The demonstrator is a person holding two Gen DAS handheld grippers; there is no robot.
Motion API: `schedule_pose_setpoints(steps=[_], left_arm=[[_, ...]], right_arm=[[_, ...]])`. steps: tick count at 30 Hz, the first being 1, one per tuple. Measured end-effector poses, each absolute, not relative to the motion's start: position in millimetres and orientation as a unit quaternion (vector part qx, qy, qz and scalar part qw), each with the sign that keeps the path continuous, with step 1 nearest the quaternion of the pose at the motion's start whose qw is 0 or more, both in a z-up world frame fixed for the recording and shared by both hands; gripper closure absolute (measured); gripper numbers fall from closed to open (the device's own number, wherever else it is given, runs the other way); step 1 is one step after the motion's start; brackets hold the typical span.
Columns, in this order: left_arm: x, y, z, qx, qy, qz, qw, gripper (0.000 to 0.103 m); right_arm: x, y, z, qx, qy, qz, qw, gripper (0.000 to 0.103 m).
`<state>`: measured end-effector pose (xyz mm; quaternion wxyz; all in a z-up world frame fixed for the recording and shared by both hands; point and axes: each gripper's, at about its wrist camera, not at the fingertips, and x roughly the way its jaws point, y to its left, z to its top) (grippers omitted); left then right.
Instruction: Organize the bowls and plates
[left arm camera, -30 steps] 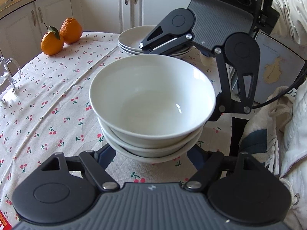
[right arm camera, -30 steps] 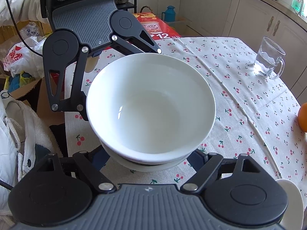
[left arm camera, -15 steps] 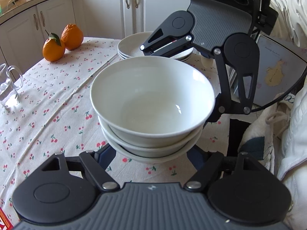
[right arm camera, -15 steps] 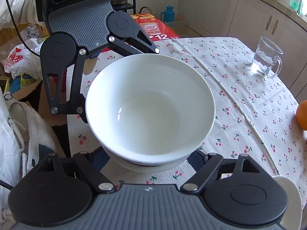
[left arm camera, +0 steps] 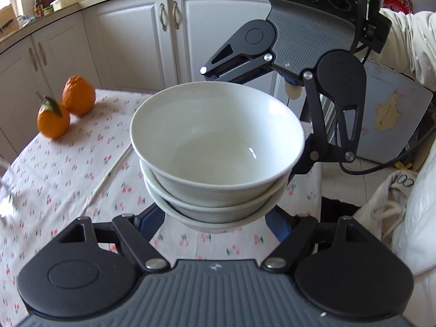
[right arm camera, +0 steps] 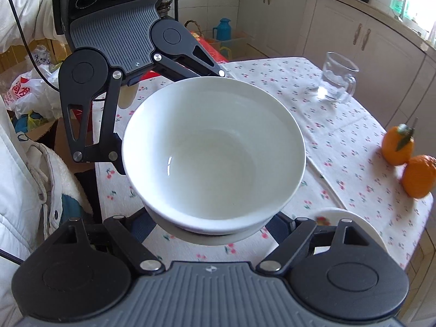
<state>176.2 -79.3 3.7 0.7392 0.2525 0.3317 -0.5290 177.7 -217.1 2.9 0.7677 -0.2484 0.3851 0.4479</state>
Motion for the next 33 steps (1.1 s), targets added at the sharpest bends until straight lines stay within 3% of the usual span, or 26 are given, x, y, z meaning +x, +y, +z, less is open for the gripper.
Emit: schedule_pose_setpoints(steps=[16,33], left_arm=[[222.7,-169.9,-10.9,0.276,0.307,-0.56,0.718,0.023],[238.4,-183.4,-24.2,0.268,0.32,-0.565,0.712,0.023]], right_arm=[[205.5,-314.4,-3.9,-0.239,0.395,0.377,0.803,0.014],[223.1,-335.9,-21.3,-0.213,0.413,0.372,0.804,0.014]])
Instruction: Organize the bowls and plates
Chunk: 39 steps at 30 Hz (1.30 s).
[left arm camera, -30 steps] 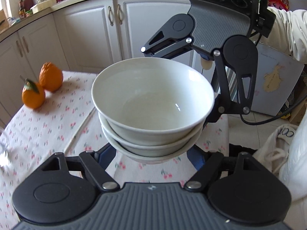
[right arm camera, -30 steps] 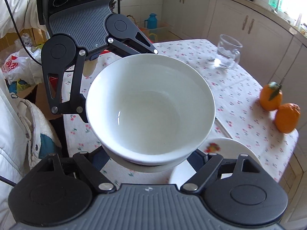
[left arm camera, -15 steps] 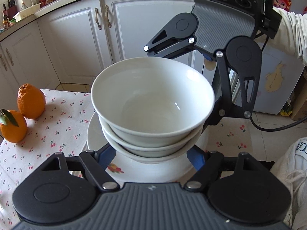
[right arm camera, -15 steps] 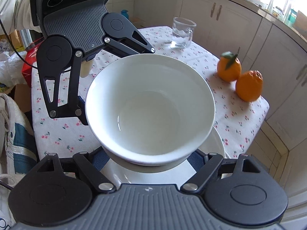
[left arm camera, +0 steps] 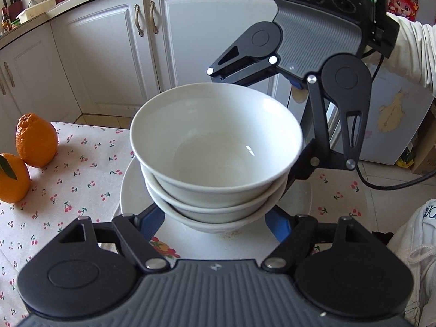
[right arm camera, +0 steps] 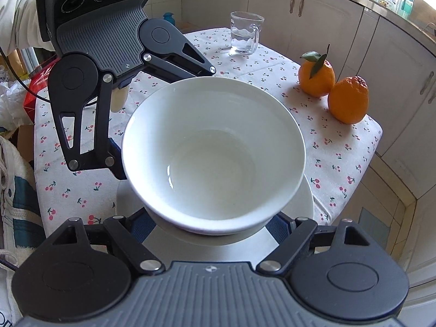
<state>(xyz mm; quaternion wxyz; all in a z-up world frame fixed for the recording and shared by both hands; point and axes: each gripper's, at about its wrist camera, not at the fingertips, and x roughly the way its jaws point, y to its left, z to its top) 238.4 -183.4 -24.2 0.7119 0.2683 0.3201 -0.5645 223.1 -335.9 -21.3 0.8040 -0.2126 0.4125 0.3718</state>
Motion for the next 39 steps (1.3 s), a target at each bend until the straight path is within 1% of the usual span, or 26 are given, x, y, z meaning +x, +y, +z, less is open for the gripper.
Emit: schedule_pose_setpoints(steps=[14,19,21,23,25,26,28,29,33,34,36,39], left_arm=[[241.4,-185.2,-28.1,0.264,0.323,-0.565,0.712,0.023],[237.9,-184.4,-27.0,0.272,0.311,-0.558,0.719,0.023],[236.6,-183.9,-27.1,0.275,0.305,-0.556,0.723,0.022],[235.8,-182.6,-25.4,0.272,0.302,-0.553,0.727,0.016],[232.9,-180.4,-23.2,0.272,0.296,-0.548,0.733,0.013],[230.7,-179.1,-22.4,0.276,0.292,-0.545,0.736,0.013],[224.9,-175.0,-21.1,0.28,0.286,-0.534,0.745,0.013],[221.6,-171.9,-20.5,0.28,0.284,-0.53,0.748,0.013],[204.8,-156.1,-13.4,0.266,0.275,-0.508,0.772,0.013],[199.6,-151.4,-10.7,0.259,0.271,-0.501,0.78,0.012],[186.9,-141.6,-4.2,0.242,0.258,-0.483,0.801,0.006],[162.7,-127.4,5.3,0.217,0.228,-0.452,0.835,0.004]], right_arm=[[222.7,-335.6,-22.1,-0.209,0.416,0.366,0.806,0.014],[223.5,-337.3,-23.1,-0.197,0.419,0.36,0.81,0.014],[221.8,-336.1,-23.3,-0.201,0.417,0.357,0.811,0.014],[219.8,-335.1,-23.5,-0.204,0.416,0.353,0.813,0.014],[218.0,-333.9,-22.8,-0.205,0.417,0.35,0.813,0.014],[216.5,-333.3,-21.8,-0.205,0.417,0.348,0.814,0.013],[212.4,-332.4,-18.7,-0.206,0.414,0.343,0.818,0.008],[209.6,-331.9,-16.3,-0.207,0.411,0.339,0.82,0.006],[196.5,-330.0,-5.6,-0.206,0.405,0.317,0.833,0.004],[191.9,-328.9,-1.8,-0.204,0.402,0.312,0.836,0.002],[179.2,-326.4,6.2,-0.203,0.393,0.294,0.847,0.001],[159.7,-318.4,15.7,-0.205,0.384,0.249,0.865,0.0]])
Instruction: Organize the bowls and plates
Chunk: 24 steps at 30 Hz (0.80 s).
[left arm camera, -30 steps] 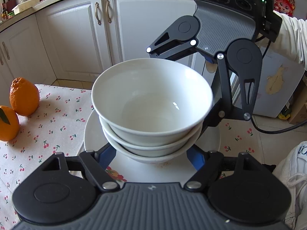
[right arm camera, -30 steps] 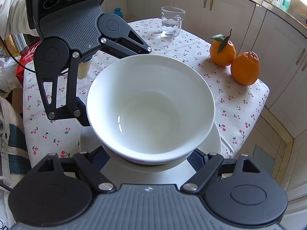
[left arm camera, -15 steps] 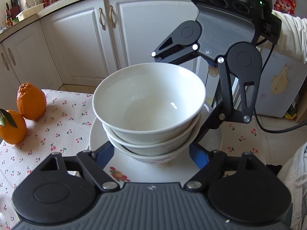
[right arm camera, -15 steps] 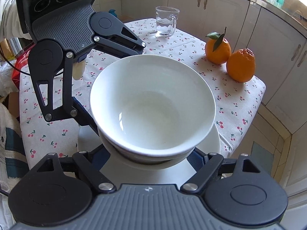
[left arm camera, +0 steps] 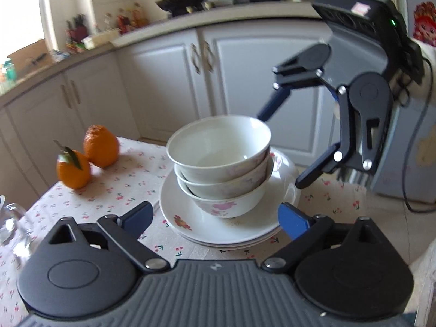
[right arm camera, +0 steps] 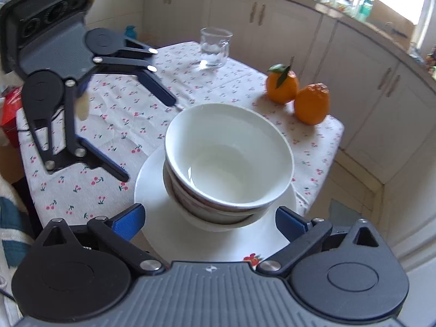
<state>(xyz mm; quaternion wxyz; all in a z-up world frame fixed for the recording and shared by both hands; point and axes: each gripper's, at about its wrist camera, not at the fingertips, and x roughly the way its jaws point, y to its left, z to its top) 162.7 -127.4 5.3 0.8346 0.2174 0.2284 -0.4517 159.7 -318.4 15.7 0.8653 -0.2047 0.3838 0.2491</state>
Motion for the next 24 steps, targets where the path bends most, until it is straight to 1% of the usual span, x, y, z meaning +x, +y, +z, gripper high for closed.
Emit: schedule_pose_setpoints(steps=[1,7,12,17,21,24], left_arm=[[154.5,-124.2,7.7,0.212,0.218,-0.436,0.847,0.001],[96.5,-112.5,14.2,0.195,0.137,-0.293,0.926,0.001],[72.6,-96.1,24.2,0.107,0.167,-0.229,0.953,0.001],[59.6,-88.1,31.6,0.097,0.201,-0.158,0.962,0.001],[48.9,-80.2,39.5,0.085,0.216,-0.139,0.963,0.001],[41.6,-76.7,43.0,0.076,0.212,-0.128,0.966,0.001]], right_arm=[[153.4,-315.0,17.6,-0.202,0.382,0.233,0.871,0.0],[114.3,-296.9,17.1,-0.16,0.369,0.146,0.904,0.0],[83.2,-280.9,15.2,-0.078,0.357,0.026,0.93,0.0],[52.4,-269.9,15.6,-0.005,0.341,-0.083,0.936,0.0],[24.6,-254.7,30.1,0.008,0.3,-0.108,0.948,0.0],[10.4,-244.1,42.3,0.004,0.276,-0.116,0.954,0.0]])
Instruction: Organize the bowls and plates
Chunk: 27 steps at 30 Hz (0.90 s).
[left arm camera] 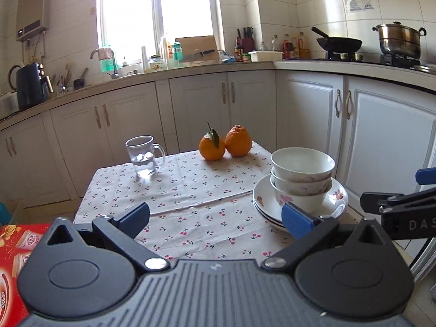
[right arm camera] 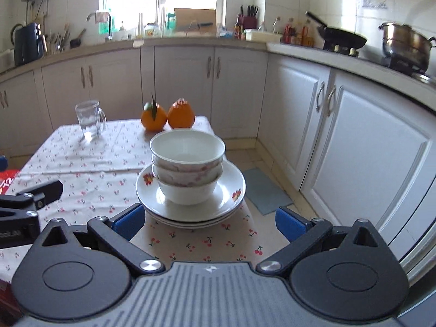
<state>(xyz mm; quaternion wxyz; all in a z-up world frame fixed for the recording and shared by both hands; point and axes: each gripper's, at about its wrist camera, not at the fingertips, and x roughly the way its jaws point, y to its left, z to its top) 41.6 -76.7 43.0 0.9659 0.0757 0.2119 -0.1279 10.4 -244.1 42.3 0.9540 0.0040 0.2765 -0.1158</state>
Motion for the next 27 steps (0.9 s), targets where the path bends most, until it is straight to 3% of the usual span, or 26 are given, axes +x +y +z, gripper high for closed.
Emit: schedule_pose_setpoints(steps=[27], left_arm=[[36.1,-69.9,40.6,0.05,0.229,-0.105,0.966,0.001]], right_arm=[[4.5,-226.0,46.3,-0.005,0.254,-0.125,0.959,0.0]])
